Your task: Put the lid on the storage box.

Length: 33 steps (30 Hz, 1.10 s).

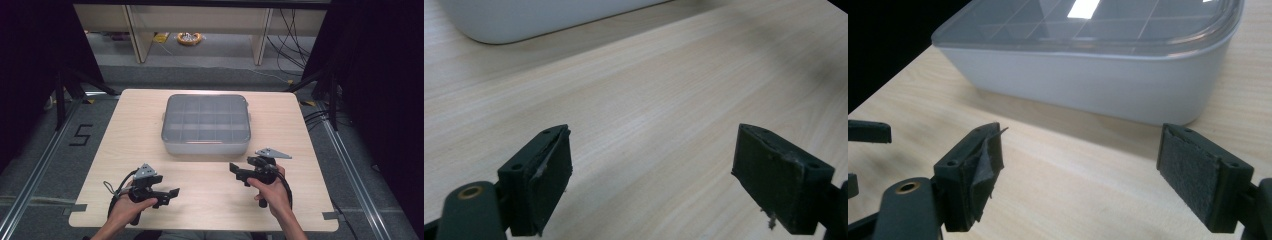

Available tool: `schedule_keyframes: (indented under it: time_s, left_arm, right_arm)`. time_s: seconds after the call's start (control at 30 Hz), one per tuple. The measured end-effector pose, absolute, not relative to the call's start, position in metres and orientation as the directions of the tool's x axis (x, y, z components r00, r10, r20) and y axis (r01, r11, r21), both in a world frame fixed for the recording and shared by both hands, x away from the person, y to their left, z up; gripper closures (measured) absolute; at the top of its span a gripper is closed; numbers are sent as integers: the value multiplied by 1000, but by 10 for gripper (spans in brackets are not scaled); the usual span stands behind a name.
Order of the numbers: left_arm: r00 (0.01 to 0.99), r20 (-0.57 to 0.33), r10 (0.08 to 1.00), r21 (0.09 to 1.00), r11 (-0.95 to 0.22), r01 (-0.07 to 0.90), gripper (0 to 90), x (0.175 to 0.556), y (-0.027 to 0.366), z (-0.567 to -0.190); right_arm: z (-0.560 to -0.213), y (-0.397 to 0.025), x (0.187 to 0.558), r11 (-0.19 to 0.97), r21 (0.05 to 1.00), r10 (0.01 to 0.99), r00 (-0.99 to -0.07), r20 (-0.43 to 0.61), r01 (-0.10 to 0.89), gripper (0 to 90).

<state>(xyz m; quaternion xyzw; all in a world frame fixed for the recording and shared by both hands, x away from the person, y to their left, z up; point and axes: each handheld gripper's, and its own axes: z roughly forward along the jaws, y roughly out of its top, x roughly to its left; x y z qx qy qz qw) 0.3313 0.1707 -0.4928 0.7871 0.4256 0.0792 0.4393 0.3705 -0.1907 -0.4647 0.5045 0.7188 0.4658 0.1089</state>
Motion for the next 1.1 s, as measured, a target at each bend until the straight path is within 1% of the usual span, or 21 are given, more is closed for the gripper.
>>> schedule_keyframes:
  time_s: [0.13, 0.17, 0.2, 0.23, 0.27, 0.37, 0.4, 0.47, 0.57, 0.6, 0.73, 0.8, 0.83, 0.9, 0.93, 0.97, 1.0, 1.07, 1.1]
  left_arm:
    - [627, -262, 733, 760, -244, 603, 154, 326, 169, -494]
    - [632, -259, 731, 759, -251, 601, 154, 325, 170, -495]
    - [639, -248, 728, 756, -266, 598, 154, 324, 171, -495]
    - [632, -261, 730, 756, -252, 604, 154, 322, 170, -495]
    - [631, -254, 733, 761, -251, 598, 154, 321, 170, -496]
    - [646, -251, 721, 752, -274, 599, 154, 318, 171, -496]
    - [632, -263, 729, 755, -252, 605, 154, 316, 169, -497]
    - [636, -263, 726, 755, -255, 604, 154, 315, 169, -497]
    - [648, -260, 716, 749, -273, 604, 154, 312, 170, -498]
    - [636, -281, 719, 751, -247, 612, 154, 311, 167, -499]
    - [641, -286, 712, 746, -254, 616, 154, 307, 166, -500]
    - [660, -267, 702, 740, -290, 608, 154, 305, 169, -499]
    - [646, -285, 708, 745, -260, 614, 154, 303, 167, -499]
    - [650, -275, 708, 744, -272, 611, 154, 301, 167, -499]
    - [645, -291, 706, 745, -255, 616, 154, 299, 165, -500]
    - [654, -282, 702, 743, -272, 612, 154, 299, 166, -500]
    - [652, -290, 700, 742, -266, 616, 154, 297, 165, -500]
    - [658, -283, 698, 742, -276, 611, 154, 295, 166, -500]
    - [660, -285, 695, 741, -276, 612, 154, 294, 165, -500]
  right_arm:
    - [-468, -192, 366, 79, 779, 827, -477, 298, 623, 196]
    - [-468, -190, 362, 56, 761, 831, -453, 324, 647, 196]
    - [-469, -192, 362, 78, 769, 825, -474, 308, 635, 196]
    - [-471, -192, 361, 85, 780, 824, -484, 295, 620, 196]
    - [-472, -192, 359, 93, 775, 829, -480, 287, 625, 196]
    - [-475, -192, 354, 94, 773, 814, -495, 303, 628, 196]
    - [-476, -190, 351, 81, 760, 815, -482, 321, 644, 196]
    - [-482, -192, 347, 116, 766, 817, -500, 288, 632, 196]
    - [-483, -192, 343, 115, 761, 805, -509, 306, 639, 197]
    - [-485, -192, 340, 120, 757, 810, -504, 299, 643, 198]
    - [-487, -194, 335, 119, 757, 804, -509, 306, 643, 198]
    - [-487, -195, 331, 125, 747, 803, -510, 310, 652, 198]
    - [-488, -195, 330, 126, 754, 800, -516, 307, 644, 197]
    - [-490, -195, 327, 133, 748, 808, -508, 298, 650, 198]
    - [-490, -197, 323, 137, 752, 796, -523, 304, 645, 198]
    - [-490, -194, 320, 104, 726, 804, -487, 341, 680, 197]
    - [-492, -197, 321, 143, 748, 801, -520, 296, 648, 197]
    - [-492, -197, 319, 133, 741, 798, -514, 314, 658, 198]
    - [-493, -197, 319, 142, 754, 798, -525, 296, 641, 198]
